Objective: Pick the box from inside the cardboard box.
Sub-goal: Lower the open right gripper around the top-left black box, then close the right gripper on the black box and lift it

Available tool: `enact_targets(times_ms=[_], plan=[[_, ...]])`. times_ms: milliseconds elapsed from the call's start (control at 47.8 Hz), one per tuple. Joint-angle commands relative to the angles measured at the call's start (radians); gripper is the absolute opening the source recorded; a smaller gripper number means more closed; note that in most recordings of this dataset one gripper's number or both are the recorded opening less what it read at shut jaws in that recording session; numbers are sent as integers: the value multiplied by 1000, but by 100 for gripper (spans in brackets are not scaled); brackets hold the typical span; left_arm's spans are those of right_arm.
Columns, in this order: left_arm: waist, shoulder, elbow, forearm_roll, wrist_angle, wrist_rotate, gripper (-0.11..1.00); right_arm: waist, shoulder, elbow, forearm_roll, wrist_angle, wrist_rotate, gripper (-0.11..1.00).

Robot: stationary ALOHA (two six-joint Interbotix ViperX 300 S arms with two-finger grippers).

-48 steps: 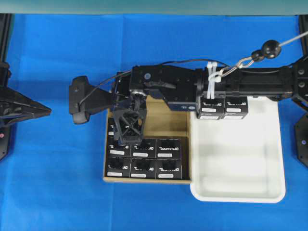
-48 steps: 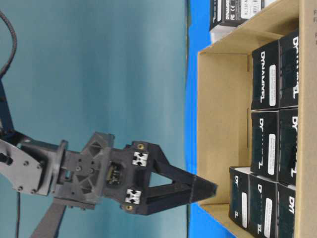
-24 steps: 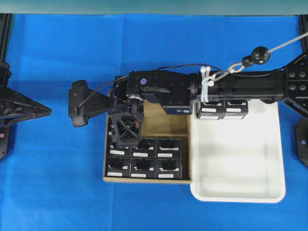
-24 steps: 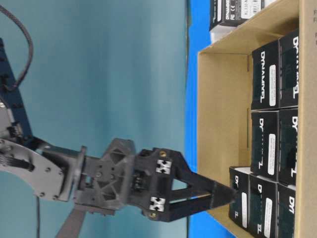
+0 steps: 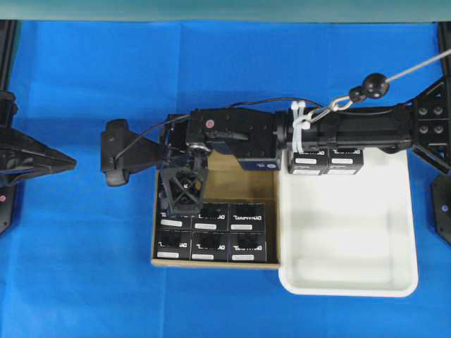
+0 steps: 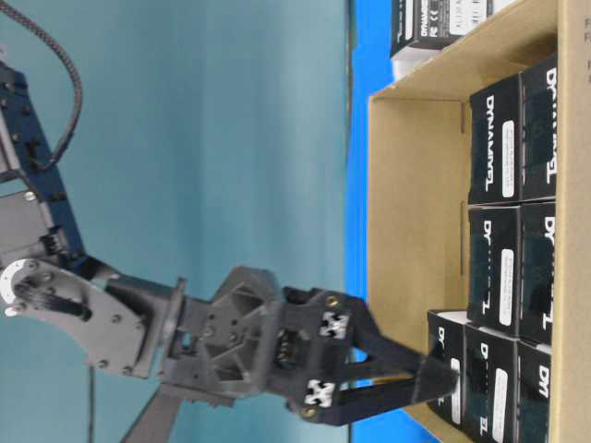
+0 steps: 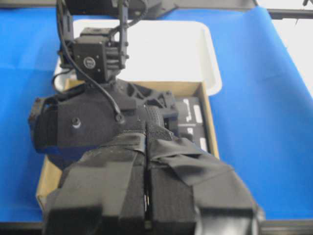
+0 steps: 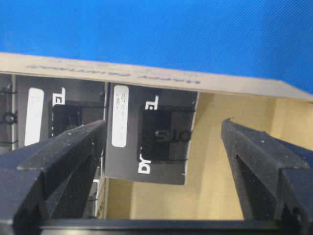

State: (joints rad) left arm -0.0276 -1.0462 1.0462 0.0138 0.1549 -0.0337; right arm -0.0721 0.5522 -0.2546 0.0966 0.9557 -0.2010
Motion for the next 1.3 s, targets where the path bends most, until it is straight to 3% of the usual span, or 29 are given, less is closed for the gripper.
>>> enact_targets(times_ms=[0, 754, 1277], plan=[[-2, 8, -28, 3, -5, -2, -6, 6, 5, 8, -2, -17, 15, 94], [-2, 9, -28, 3, -5, -5, -6, -29, -21, 94, -8, -55, 29, 92], [-2, 9, -28, 3, -5, -6, -6, -15, -15, 63, -8, -75, 23, 92]])
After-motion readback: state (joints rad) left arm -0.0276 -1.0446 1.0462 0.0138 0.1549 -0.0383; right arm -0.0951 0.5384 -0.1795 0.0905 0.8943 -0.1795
